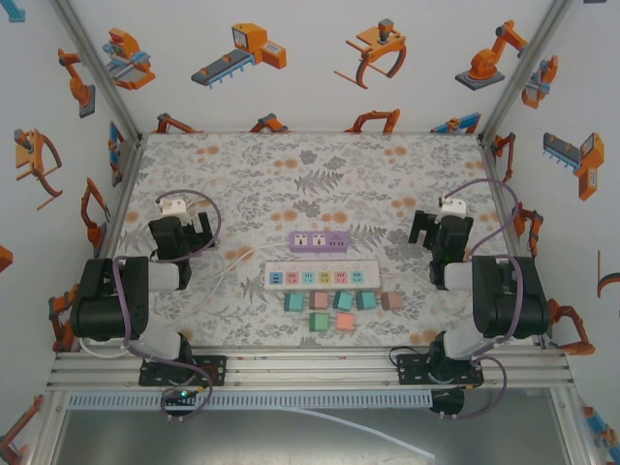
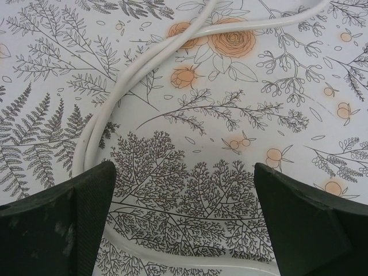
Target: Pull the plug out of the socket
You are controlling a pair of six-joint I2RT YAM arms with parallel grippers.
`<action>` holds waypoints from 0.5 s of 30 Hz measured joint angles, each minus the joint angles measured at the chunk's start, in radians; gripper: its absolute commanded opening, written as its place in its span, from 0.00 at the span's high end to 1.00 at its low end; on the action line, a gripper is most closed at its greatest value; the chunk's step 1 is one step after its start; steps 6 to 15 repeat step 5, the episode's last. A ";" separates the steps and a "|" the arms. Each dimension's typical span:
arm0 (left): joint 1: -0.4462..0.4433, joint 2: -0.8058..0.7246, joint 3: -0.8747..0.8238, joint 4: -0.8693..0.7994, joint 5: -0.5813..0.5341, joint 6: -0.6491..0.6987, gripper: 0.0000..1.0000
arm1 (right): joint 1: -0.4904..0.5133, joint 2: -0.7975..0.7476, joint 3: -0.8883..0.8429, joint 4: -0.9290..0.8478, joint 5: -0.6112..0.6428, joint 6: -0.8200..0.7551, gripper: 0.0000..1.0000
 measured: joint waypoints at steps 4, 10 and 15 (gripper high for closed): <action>0.000 0.000 0.000 0.000 -0.004 0.000 0.03 | 0.001 0.000 0.000 0.000 0.000 -0.003 0.01; 0.000 0.000 0.000 0.000 -0.005 0.000 0.03 | 0.001 0.000 0.000 0.000 0.000 -0.003 0.01; 0.000 0.000 0.000 0.000 -0.005 0.000 0.03 | 0.001 0.000 0.000 0.000 0.000 -0.003 0.01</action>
